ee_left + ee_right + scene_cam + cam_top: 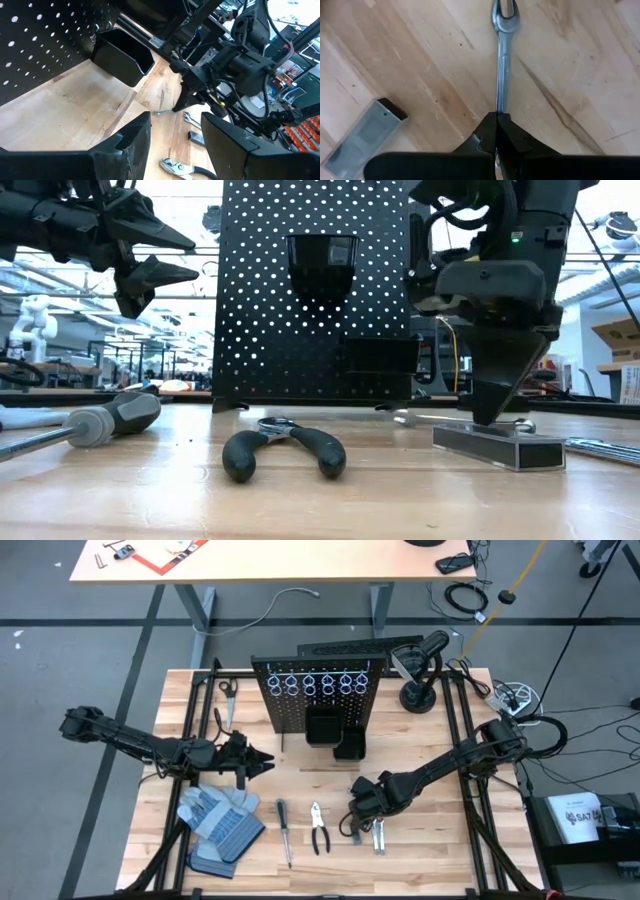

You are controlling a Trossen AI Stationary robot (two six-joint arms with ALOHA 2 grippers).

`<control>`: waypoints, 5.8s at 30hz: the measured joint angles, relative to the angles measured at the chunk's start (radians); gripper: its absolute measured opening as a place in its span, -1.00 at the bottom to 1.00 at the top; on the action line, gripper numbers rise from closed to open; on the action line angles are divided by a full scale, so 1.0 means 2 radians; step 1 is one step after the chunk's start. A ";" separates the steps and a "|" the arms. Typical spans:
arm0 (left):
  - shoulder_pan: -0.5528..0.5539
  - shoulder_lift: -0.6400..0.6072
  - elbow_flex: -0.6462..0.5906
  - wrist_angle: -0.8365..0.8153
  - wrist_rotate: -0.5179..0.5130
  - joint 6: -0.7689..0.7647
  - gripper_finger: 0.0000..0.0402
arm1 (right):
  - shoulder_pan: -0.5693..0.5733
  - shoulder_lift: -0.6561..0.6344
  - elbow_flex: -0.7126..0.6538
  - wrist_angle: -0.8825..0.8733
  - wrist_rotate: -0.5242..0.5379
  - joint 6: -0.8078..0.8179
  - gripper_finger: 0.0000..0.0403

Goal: Hang tools onto peg board
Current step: Hang the right silver wrench on the black pegboard

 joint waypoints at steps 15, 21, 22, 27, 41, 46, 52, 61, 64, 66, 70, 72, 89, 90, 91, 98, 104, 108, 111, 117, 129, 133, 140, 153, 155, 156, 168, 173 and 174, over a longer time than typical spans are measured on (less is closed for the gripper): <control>0.000 0.000 0.000 0.000 -0.003 0.010 -0.09 | 0.006 -0.001 0.028 0.009 0.017 -0.019 -1.00; -0.001 0.020 0.000 0.001 0.006 0.029 -0.09 | 0.006 -0.002 0.028 0.009 0.017 -0.019 -1.00; -0.003 0.030 0.000 0.000 0.016 0.040 -0.09 | 0.006 -0.002 0.028 0.009 0.017 -0.019 -1.00; -0.022 0.090 0.000 0.006 0.047 0.075 -0.09 | 0.006 -0.002 0.028 0.009 0.017 -0.019 -1.00; -0.052 0.279 0.012 0.181 0.022 0.141 -0.55 | 0.006 -0.003 0.028 0.009 0.016 -0.015 -1.00; -0.052 0.341 0.041 0.218 0.017 0.163 -0.95 | 0.006 -0.003 0.028 0.009 0.016 -0.015 -1.00; -0.052 0.411 0.090 0.239 0.018 0.184 -0.78 | 0.006 -0.003 0.029 0.009 0.016 -0.015 -1.00; -0.052 0.523 0.166 0.241 0.023 0.184 -0.57 | 0.006 -0.003 0.029 0.008 0.016 -0.015 -1.00; -0.051 0.555 0.189 0.241 0.023 0.194 -0.57 | 0.006 -0.003 0.029 0.008 0.016 -0.015 -1.00; -0.050 0.575 0.205 0.241 0.015 0.204 -0.57 | 0.006 -0.003 0.029 0.008 0.016 -0.015 -1.00; -0.044 0.612 0.231 0.262 0.010 0.210 -0.57 | 0.006 -0.003 0.029 0.008 0.016 -0.015 -1.00; -0.039 0.627 0.241 0.281 0.010 0.210 -0.57 | 0.006 -0.003 0.029 0.008 0.016 -0.015 -1.00; -0.013 0.683 0.286 0.307 0.037 0.260 -0.57 | 0.007 -0.003 0.029 0.008 0.014 -0.015 -1.00; -0.011 0.683 0.287 0.306 0.037 0.259 -0.57 | 0.007 -0.003 0.029 0.008 0.014 -0.015 -1.00; -0.010 0.683 0.288 0.307 0.038 0.259 -0.57 | 0.007 -0.003 0.029 0.007 0.014 -0.015 -1.00; -0.008 0.683 0.288 0.305 0.050 0.262 -0.46 | 0.009 -0.003 0.029 0.008 0.008 -0.015 -1.00; -0.008 0.683 0.288 0.305 0.058 0.273 -0.08 | 0.009 -0.003 0.029 0.008 0.007 -0.015 -1.00; -0.003 0.683 0.288 0.305 0.053 0.281 0.01 | 0.009 -0.003 0.029 0.008 0.006 -0.015 -1.00; 0.005 0.683 0.288 0.305 0.055 0.285 0.01 | 0.009 -0.003 0.029 0.008 0.006 -0.015 -1.00; 0.020 0.683 0.302 0.279 0.103 0.289 0.01 | 0.009 -0.003 0.029 0.008 0.006 -0.016 -1.00; 0.021 0.683 0.338 0.208 0.132 0.314 -0.02 | 0.009 -0.003 0.029 0.008 0.007 -0.018 -1.00; 0.021 0.683 0.342 0.180 0.116 0.315 -0.21 | 0.009 -0.003 0.029 0.008 0.007 -0.019 -1.00; 0.021 0.683 0.342 0.181 0.107 0.314 -0.63 | 0.009 -0.003 0.029 0.008 0.007 -0.019 -1.00; 0.021 0.683 0.342 0.197 0.127 0.310 -0.81 | 0.009 -0.003 0.029 0.011 0.008 -0.019 -1.00; 0.021 0.683 0.342 0.203 0.128 0.310 -0.89 | 0.009 -0.003 0.029 0.011 0.008 -0.019 -1.00; 0.021 0.683 0.342 0.203 0.129 0.310 -0.93 | 0.009 -0.003 0.029 0.012 0.008 -0.019 -1.00; 0.019 0.683 0.342 0.200 0.128 0.310 -0.96 | 0.009 -0.003 0.029 0.012 0.008 -0.023 -1.00; 0.008 0.683 0.342 0.199 0.130 0.310 -0.96 | 0.009 -0.003 0.029 0.019 0.007 -0.042 -1.00; 0.006 0.683 0.342 0.197 0.130 0.308 -0.96 | 0.009 -0.003 0.029 0.021 0.007 -0.051 -1.00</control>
